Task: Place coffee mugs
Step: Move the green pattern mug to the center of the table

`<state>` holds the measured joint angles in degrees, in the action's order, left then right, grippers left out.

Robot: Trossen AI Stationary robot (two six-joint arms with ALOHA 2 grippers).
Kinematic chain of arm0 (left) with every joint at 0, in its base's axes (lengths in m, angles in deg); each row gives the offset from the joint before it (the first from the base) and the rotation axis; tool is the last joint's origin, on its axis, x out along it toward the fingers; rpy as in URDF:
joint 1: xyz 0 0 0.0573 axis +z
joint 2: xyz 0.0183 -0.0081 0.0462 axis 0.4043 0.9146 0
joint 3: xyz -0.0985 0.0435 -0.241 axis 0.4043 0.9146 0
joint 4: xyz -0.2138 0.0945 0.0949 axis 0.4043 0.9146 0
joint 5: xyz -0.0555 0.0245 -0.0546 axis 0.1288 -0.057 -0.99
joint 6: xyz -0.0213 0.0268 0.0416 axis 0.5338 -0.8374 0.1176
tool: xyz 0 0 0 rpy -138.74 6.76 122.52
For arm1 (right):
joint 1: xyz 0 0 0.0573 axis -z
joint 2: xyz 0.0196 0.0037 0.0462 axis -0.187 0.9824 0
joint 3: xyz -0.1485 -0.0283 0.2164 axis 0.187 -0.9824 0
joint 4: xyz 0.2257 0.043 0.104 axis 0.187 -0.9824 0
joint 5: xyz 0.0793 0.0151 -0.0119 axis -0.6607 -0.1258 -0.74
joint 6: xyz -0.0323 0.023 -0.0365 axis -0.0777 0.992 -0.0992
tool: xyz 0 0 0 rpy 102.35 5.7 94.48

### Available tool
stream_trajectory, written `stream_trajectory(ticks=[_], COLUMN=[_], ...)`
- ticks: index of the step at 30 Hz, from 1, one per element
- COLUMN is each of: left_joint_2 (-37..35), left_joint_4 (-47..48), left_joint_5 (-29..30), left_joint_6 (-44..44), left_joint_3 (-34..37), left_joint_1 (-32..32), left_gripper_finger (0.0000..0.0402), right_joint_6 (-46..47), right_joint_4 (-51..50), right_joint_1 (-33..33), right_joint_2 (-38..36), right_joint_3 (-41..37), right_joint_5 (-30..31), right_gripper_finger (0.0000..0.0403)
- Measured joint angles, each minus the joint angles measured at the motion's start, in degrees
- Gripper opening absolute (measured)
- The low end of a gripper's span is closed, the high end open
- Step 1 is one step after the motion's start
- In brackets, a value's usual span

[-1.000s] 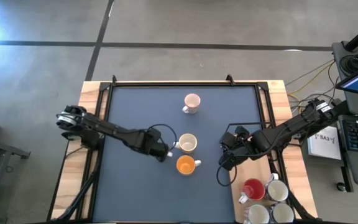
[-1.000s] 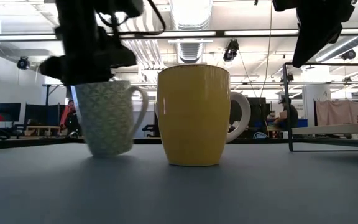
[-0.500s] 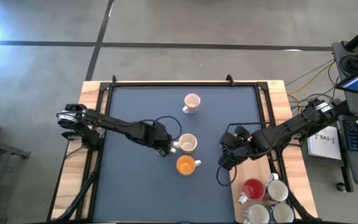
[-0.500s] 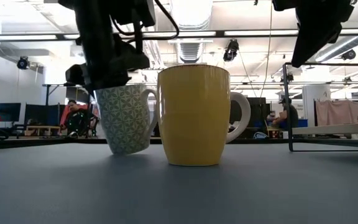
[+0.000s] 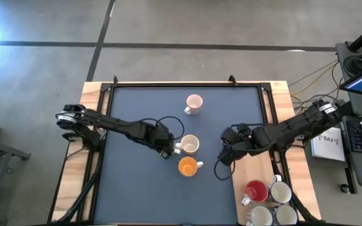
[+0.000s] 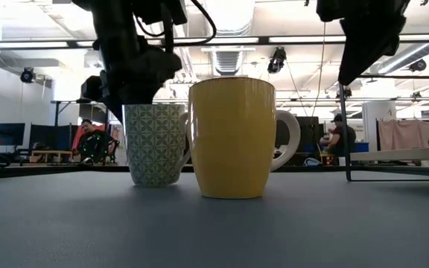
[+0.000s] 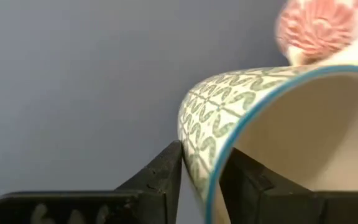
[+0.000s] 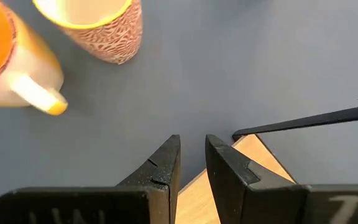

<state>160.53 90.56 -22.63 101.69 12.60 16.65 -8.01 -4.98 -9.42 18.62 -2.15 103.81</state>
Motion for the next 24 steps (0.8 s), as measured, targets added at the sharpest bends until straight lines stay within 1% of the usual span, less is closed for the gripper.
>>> stream_trajectory(ticks=[4,10,14,17,21,24], left_joint_2=[-1.7,-4.5,-4.8,-4.9,-7.2,-9.6], left_joint_4=[-0.8,-0.7,-0.5,-0.6,-1.3,-1.4], left_joint_5=[-0.9,5.3,6.3,6.3,6.1,6.9], left_joint_6=[0.0,0.0,0.0,0.0,0.0,-0.1], left_joint_3=[0.0,0.0,0.0,0.0,0.0,-0.7], left_joint_1=[-0.3,0.1,0.5,0.5,0.5,0.5], left_gripper_finger=[0.0082,0.0082,0.0082,0.0082,0.0082,0.0082], right_joint_6=[-1.5,-3.6,-5.1,-7.7,-14.1,-19.2], right_joint_4=[0.0,0.2,0.5,3.4,10.7,16.0], right_joint_1=[2.2,5.3,6.6,7.8,11.1,14.6], right_joint_2=[0.0,0.0,0.0,0.0,0.0,0.0], right_joint_3=[0.0,0.0,0.0,0.0,0.0,0.0], right_joint_5=[-0.4,-1.8,-1.9,-2.5,-6.0,-11.5], right_gripper_finger=[0.0066,0.0066,0.0066,0.0066,0.0066,0.0066])
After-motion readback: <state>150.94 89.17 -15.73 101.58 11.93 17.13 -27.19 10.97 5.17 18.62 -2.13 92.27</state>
